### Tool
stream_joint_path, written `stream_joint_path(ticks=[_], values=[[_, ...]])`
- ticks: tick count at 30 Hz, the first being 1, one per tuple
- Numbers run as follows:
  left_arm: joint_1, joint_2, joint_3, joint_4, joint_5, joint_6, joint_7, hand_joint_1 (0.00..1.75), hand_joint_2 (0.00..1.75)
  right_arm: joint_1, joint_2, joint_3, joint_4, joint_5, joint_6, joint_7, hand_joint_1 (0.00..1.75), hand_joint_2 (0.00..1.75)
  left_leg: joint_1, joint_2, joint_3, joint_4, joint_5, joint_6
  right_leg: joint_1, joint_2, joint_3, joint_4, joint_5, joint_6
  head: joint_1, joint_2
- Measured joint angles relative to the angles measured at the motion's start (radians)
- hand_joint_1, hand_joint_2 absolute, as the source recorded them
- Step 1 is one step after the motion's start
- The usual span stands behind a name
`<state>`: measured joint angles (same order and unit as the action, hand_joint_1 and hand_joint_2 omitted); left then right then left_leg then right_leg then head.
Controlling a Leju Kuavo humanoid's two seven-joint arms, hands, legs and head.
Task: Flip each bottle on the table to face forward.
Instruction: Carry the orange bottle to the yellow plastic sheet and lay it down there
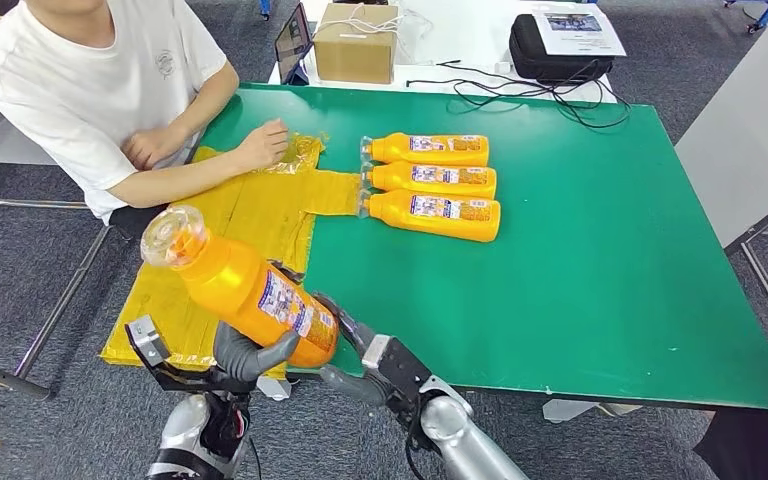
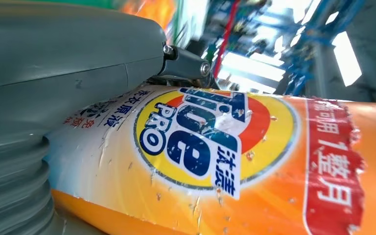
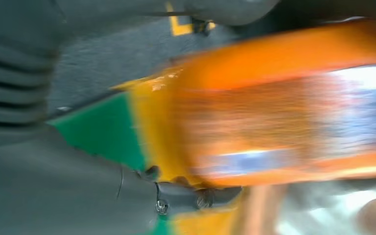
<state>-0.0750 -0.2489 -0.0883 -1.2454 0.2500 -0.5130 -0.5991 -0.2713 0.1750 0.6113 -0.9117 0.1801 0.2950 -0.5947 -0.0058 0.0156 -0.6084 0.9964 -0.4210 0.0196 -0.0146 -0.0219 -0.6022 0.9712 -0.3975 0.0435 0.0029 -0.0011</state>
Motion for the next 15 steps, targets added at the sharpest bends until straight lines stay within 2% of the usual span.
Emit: stream_joint_path(ticks=[4,6,8,12,15], values=[[-0.028,0.011,0.019,-0.001,-0.022,0.015,-0.012,1.75,1.75,0.059,-0.03,-0.013,-0.042,0.006,-0.005,0.007,0.0,0.0,0.0,0.0,-0.001,0.0,0.0,0.0,0.0,0.0,0.0,0.0,0.0,0.0,0.0,0.0],[-0.037,0.014,0.023,-0.001,-0.072,0.066,-0.021,1.75,1.75,0.076,-0.038,-0.019,-0.058,0.012,-0.014,0.009,0.0,0.0,0.0,-0.001,0.0,0.0,0.0,0.0,0.0,0.0,0.0,0.0,0.0,0.0,0.0,0.0],[-0.047,0.022,0.032,-0.001,-0.201,0.203,-0.036,1.75,1.75,0.098,-0.046,-0.036,-0.083,0.03,-0.039,0.01,0.0,0.0,0.0,-0.001,-0.001,0.0,0.0,0.0,0.0,0.0,0.0,0.0,0.0,0.0,0.0,0.0],[-0.081,0.053,0.069,0.018,-0.525,0.553,-0.045,1.75,1.75,0.166,-0.064,-0.094,-0.163,0.07,-0.082,0.01,0.0,0.0,0.0,-0.001,-0.001,0.0,0.0,0.0,0.0,0.0,0.0,0.0,0.0,0.0,0.0,0.0],[-0.116,0.082,0.09,0.071,-0.707,0.739,-0.048,1.75,1.75,0.205,-0.07,-0.139,-0.216,0.075,-0.086,0.007,0.0,0.0,0.0,-0.001,-0.001,0.0,0.0,0.0,0.0,0.0,0.0,0.0,0.0,0.0,0.0,0.0]])
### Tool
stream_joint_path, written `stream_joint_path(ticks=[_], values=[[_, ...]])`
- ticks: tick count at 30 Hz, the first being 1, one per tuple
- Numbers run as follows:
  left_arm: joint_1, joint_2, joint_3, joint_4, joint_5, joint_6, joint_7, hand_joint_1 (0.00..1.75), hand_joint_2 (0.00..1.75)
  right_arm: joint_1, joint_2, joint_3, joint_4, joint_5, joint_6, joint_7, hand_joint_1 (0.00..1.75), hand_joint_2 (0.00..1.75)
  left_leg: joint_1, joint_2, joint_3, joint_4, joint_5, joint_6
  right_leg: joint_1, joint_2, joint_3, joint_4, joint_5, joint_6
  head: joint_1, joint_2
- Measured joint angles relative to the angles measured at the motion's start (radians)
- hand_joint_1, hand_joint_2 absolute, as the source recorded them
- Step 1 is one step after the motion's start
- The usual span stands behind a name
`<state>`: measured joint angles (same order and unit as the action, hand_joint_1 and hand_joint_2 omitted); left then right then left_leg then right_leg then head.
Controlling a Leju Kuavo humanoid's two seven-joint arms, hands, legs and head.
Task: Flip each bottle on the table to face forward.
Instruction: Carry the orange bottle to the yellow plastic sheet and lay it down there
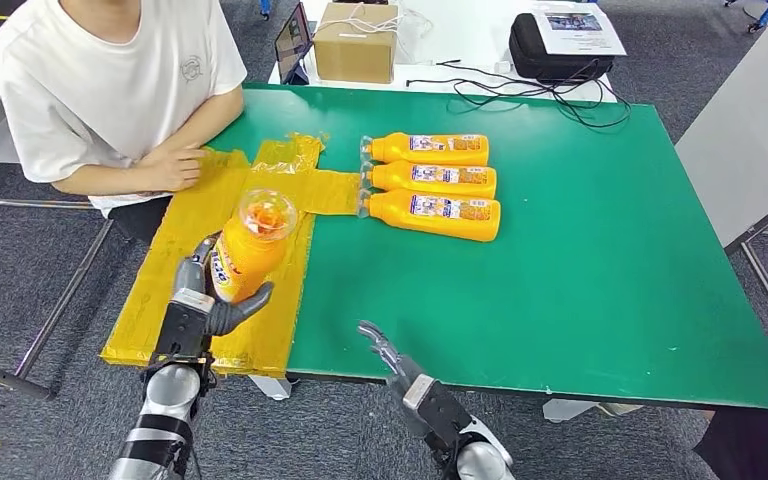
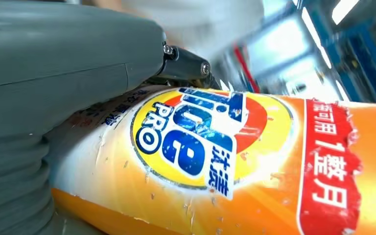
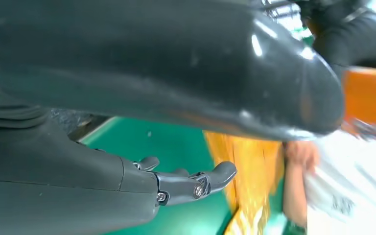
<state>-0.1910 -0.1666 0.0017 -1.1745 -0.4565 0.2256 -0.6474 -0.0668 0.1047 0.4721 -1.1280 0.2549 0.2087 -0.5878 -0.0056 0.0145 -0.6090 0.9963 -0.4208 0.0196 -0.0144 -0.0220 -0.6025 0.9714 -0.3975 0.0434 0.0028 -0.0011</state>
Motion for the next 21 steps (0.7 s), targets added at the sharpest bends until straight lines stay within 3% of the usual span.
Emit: stream_joint_path(ticks=[8,13,17,21], values=[[-0.083,0.043,0.012,0.182,-0.213,0.225,-0.002,1.75,1.75,0.01,0.001,-0.05,-0.031,0.003,0.01,-0.013,0.0,0.0,0.0,0.0,0.0,0.0,0.0,0.0,0.0,0.0,0.0,0.0,0.0,0.0,0.0,0.0],[-0.184,0.069,0.0,0.386,-0.376,0.34,0.061,1.75,1.75,-0.023,0.013,-0.049,-0.016,0.002,0.026,-0.034,0.0,0.0,0.0,0.0,0.0,0.0,0.001,0.0,0.0,0.0,0.0,0.0,0.0,0.0,0.0,0.0],[-0.27,0.108,-0.032,0.548,-0.513,0.35,0.156,1.75,1.75,-0.048,0.024,-0.042,-0.001,-0.004,0.037,-0.046,0.0,0.0,0.0,0.0,0.0,0.0,0.001,-0.001,0.0,0.0,0.0,0.001,0.0,0.0,0.0,0.0],[-0.311,0.154,-0.078,0.66,-0.613,0.283,0.179,1.75,1.75,-0.058,0.029,-0.038,0.01,-0.01,0.045,-0.056,0.0,0.0,0.0,0.0,0.0,0.0,0.001,-0.001,0.0,0.0,0.0,0.001,0.0,0.0,0.0,0.0]])
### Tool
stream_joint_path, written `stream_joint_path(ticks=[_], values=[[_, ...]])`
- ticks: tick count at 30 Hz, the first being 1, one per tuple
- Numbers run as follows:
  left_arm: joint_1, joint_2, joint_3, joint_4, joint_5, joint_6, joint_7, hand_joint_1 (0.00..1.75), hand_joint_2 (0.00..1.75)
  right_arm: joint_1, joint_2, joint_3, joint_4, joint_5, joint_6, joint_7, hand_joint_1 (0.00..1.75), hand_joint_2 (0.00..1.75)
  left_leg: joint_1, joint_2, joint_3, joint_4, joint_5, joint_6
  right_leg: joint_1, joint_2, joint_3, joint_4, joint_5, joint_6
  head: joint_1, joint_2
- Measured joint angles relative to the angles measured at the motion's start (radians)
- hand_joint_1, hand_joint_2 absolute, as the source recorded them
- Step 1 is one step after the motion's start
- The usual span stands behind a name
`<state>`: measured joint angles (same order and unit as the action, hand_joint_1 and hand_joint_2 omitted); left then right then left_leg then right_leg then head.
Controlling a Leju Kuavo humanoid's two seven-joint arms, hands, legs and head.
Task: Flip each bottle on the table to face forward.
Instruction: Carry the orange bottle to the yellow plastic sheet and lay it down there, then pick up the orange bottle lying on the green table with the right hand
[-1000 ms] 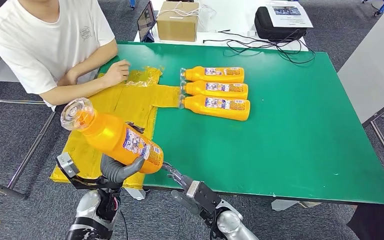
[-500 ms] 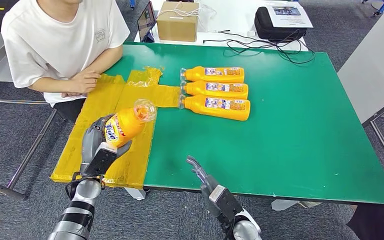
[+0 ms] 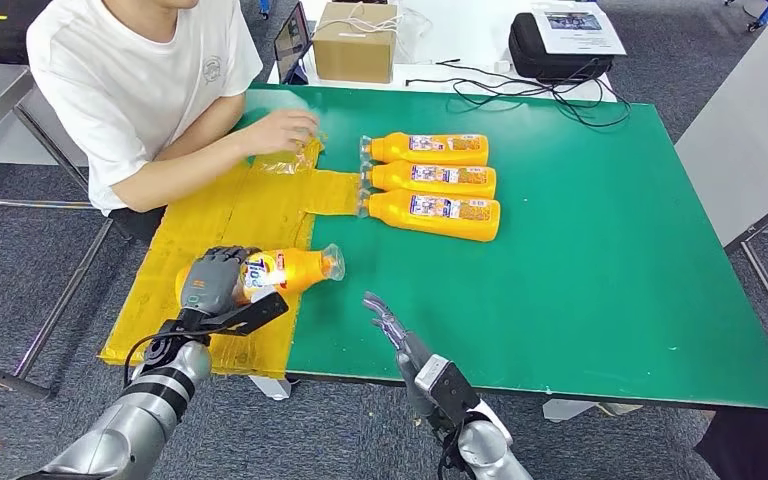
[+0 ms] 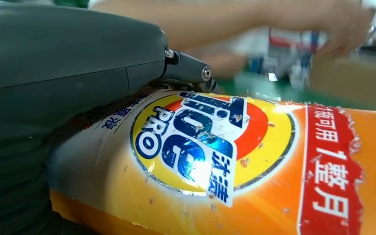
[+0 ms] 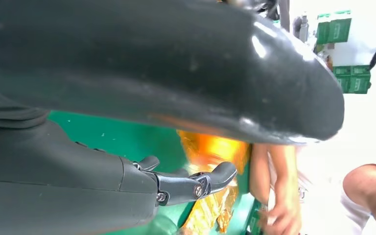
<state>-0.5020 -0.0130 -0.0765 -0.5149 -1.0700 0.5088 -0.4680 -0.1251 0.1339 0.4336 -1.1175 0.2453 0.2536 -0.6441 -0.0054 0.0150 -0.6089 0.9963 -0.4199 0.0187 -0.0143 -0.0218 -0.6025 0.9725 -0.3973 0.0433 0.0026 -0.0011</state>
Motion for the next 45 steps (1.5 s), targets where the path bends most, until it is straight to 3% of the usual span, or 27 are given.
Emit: stream_joint_path(ticks=[2,6,10,14,22,27,32,38,42,45], values=[[-0.015,0.015,-0.02,0.034,-0.015,-0.028,-0.004,1.69,1.75,-0.002,0.001,0.0,0.005,-0.002,0.002,-0.002,0.0,0.0,0.0,0.0,0.0,0.0,0.0,0.0,0.0,0.0,0.0,0.0,0.0,0.0,0.0,0.0],[-0.045,0.033,-0.045,0.078,-0.025,-0.112,-0.015,0.06,1.75,-0.004,0.001,0.0,0.011,-0.009,0.003,-0.005,0.0,0.0,0.0,-0.001,0.002,0.0,-0.001,0.0,0.0,0.0,0.003,0.0,-0.001,0.0,0.0,0.0],[-0.082,0.041,-0.074,0.106,-0.061,-0.258,0.028,0.0,1.75,-0.004,0.001,0.0,0.019,-0.012,0.003,-0.013,0.0,0.0,0.0,-0.001,0.008,-0.001,-0.001,0.0,0.0,-0.001,0.009,0.0,-0.001,0.0,0.0,0.0],[-0.118,0.042,-0.084,0.12,-0.029,-0.405,0.038,0.0,0.0,-0.005,0.003,-0.001,0.028,-0.007,0.003,-0.021,0.0,0.0,0.0,-0.001,0.011,-0.001,0.0,0.0,0.0,0.0,0.012,0.0,0.0,-0.001,0.0,0.0],[-0.163,0.043,-0.072,0.121,0.074,-0.643,-0.019,0.0,0.0,-0.027,0.012,-0.003,0.052,0.001,0.01,-0.03,0.0,0.0,0.0,-0.003,0.012,-0.001,0.0,0.0,0.0,-0.003,0.014,0.0,-0.001,-0.001,0.0,0.0],[-0.173,0.055,-0.063,0.119,0.155,-0.795,-0.115,0.0,0.0,-0.043,0.015,-0.005,0.076,-0.001,0.017,-0.042,0.0,0.0,0.0,-0.003,0.014,-0.001,0.0,0.0,-0.001,-0.003,0.015,0.0,-0.001,-0.001,0.0,0.0],[-0.145,0.057,-0.054,0.093,0.268,-0.816,-0.196,0.0,0.0,-0.045,0.015,-0.01,0.088,0.0,0.013,-0.048,0.0,0.0,0.0,-0.002,0.014,-0.001,0.0,0.0,-0.001,-0.002,0.015,0.0,-0.001,-0.001,0.0,0.0],[-0.014,0.0,-0.03,-0.123,0.66,-0.765,-0.232,0.0,0.0,-0.037,0.018,-0.015,0.089,0.005,0.001,-0.04,0.0,0.0,0.0,-0.001,0.009,0.0,0.0,0.0,-0.001,-0.002,0.009,0.0,0.0,0.0,0.001,0.0],[0.042,-0.045,-0.004,-0.282,0.771,-0.733,-0.233,0.0,1.75,-0.024,0.025,-0.016,0.088,0.013,-0.011,-0.035,0.0,0.0,0.0,-0.001,0.007,0.0,0.0,0.0,-0.001,-0.002,0.008,0.0,0.0,0.0,0.0,0.0],[0.073,-0.067,0.013,-0.377,0.819,-0.708,-0.234,0.0,1.75,-0.016,0.026,-0.016,0.083,0.041,-0.039,-0.041,0.0,0.0,0.0,-0.001,0.005,0.0,0.0,0.0,0.0,-0.001,0.005,0.0,0.0,0.0,0.0,0.0]])
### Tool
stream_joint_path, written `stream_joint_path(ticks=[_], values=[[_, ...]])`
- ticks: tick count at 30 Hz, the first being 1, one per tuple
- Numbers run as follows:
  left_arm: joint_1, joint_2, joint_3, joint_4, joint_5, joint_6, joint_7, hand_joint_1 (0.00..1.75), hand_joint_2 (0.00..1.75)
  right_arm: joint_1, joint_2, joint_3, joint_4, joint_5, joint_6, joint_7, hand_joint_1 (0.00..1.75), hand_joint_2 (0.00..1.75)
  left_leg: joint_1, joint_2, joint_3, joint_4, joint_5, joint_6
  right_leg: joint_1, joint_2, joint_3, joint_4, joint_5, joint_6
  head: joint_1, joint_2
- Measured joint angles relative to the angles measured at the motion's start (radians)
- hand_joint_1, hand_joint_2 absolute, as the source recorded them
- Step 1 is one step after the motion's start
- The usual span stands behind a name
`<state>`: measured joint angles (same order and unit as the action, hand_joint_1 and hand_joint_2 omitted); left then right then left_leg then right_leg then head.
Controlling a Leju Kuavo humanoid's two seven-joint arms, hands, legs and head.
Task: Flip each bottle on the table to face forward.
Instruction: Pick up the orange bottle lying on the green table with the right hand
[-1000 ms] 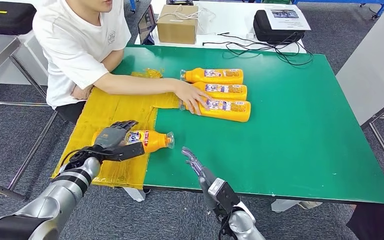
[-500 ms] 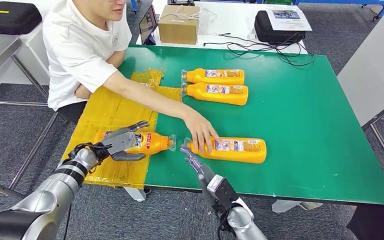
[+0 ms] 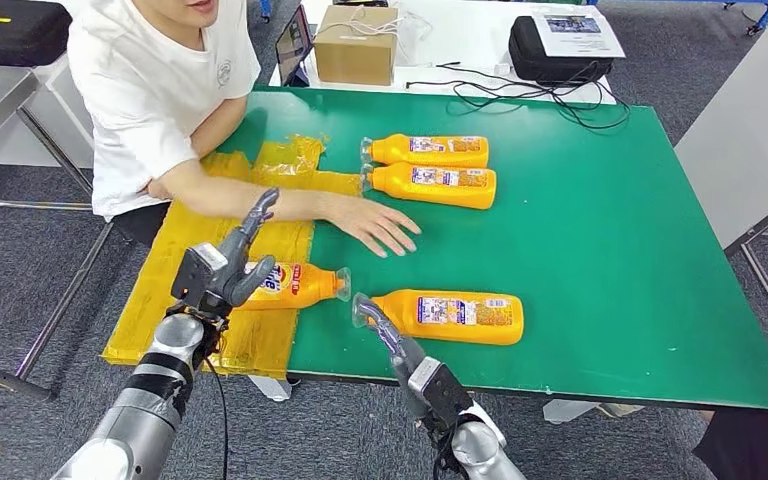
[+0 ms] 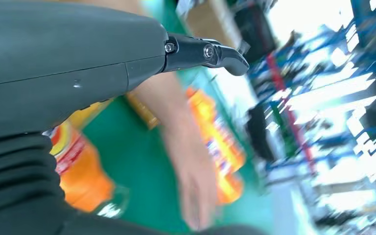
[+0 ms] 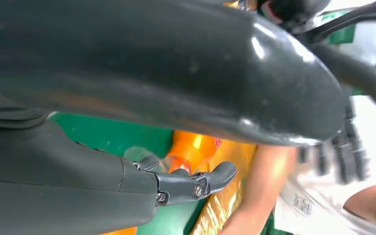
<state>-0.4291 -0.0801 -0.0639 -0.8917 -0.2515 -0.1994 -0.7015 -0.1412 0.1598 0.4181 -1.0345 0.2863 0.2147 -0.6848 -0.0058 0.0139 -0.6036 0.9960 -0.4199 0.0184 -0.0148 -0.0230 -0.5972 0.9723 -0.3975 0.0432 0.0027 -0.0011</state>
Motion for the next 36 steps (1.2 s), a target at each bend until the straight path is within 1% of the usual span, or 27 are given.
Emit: stream_joint_path(ticks=[3,6,10,13,17,20,23,25,29,32,36], values=[[0.024,-0.018,0.014,-0.089,0.063,0.023,0.0,0.0,1.75,0.009,0.0,0.0,-0.014,0.029,-0.032,-0.003,0.0,0.0,0.0,0.0,-0.001,0.0,0.0,0.0,0.0,0.0,-0.001,0.0,0.0,0.0,0.0,0.0],[0.052,-0.042,0.026,-0.196,0.13,0.008,0.0,0.0,1.75,0.018,-0.002,0.0,-0.035,0.07,-0.079,0.0,0.0,0.0,0.0,0.0,-0.001,0.0,0.0,0.0,0.0,0.0,-0.001,0.0,0.0,0.0,0.0,0.0],[0.084,-0.075,0.03,-0.325,0.166,-0.023,0.001,0.0,1.75,0.019,-0.011,0.0,-0.056,0.146,-0.155,0.009,0.0,1.75,0.0,0.0,-0.002,0.0,0.0,0.0,0.0,0.0,-0.001,0.0,0.0,0.0,0.0,0.0],[0.102,-0.09,0.03,-0.39,0.176,-0.043,0.004,0.0,1.75,0.013,-0.02,0.004,-0.064,0.221,-0.213,0.036,0.0,1.75,0.0,0.0,-0.002,0.0,0.0,0.0,0.0,0.0,-0.001,0.0,0.0,0.0,0.0,0.0],[0.136,-0.104,0.026,-0.464,0.202,-0.078,0.005,0.0,1.75,-0.016,-0.055,0.012,-0.065,0.352,-0.304,0.089,0.0,1.75,0.0,0.0,-0.002,0.0,0.0,0.0,0.0,0.0,-0.001,0.0,0.0,0.0,0.0,0.0],[0.166,-0.115,0.025,-0.518,0.237,-0.094,0.006,0.0,1.75,-0.044,-0.094,0.015,-0.066,0.46,-0.363,0.133,0.0,1.75,0.0,0.0,-0.002,0.0,0.0,0.0,0.0,0.0,-0.001,0.0,0.0,0.0,0.0,0.0],[0.211,-0.126,0.025,-0.587,0.284,-0.109,0.006,0.0,1.75,-0.075,-0.152,0.017,-0.086,0.558,-0.397,0.186,0.0,1.75,0.0,0.0,-0.002,0.0,0.0,0.0,0.0,0.0,-0.001,0.0,0.0,0.0,0.0,0.0],[0.244,-0.13,0.025,-0.632,0.302,-0.114,0.006,0.0,1.75,-0.095,-0.193,0.016,-0.11,0.594,-0.388,0.218,0.0,1.75,0.0,0.0,-0.002,0.0,0.0,0.0,0.0,0.0,-0.001,0.0,0.0,0.0,0.0,0.0],[0.286,-0.136,0.025,-0.675,0.31,-0.111,0.006,0.0,1.75,-0.137,-0.253,0.016,-0.128,0.624,-0.322,0.288,0.0,1.75,0.0,0.0,-0.002,0.0,-0.001,0.001,0.0,0.0,-0.001,0.0,0.0,0.0,0.0,0.0],[0.298,-0.138,0.026,-0.678,0.303,-0.099,0.004,0.0,1.75,-0.184,-0.276,0.019,-0.091,0.625,-0.285,0.317,0.0,1.75,0.0,0.0,-0.002,0.0,0.0,0.001,0.0,0.0,-0.001,0.0,0.0,0.0,0.0,0.0],[0.299,-0.143,0.026,-0.675,0.294,-0.092,0.004,0.0,1.75,-0.249,-0.286,0.032,0.004,0.616,-0.262,0.346,0.0,1.75,0.0,0.0,-0.001,0.0,0.0,0.0,0.0,0.0,-0.001,0.0,0.0,0.0,0.0,0.0]])
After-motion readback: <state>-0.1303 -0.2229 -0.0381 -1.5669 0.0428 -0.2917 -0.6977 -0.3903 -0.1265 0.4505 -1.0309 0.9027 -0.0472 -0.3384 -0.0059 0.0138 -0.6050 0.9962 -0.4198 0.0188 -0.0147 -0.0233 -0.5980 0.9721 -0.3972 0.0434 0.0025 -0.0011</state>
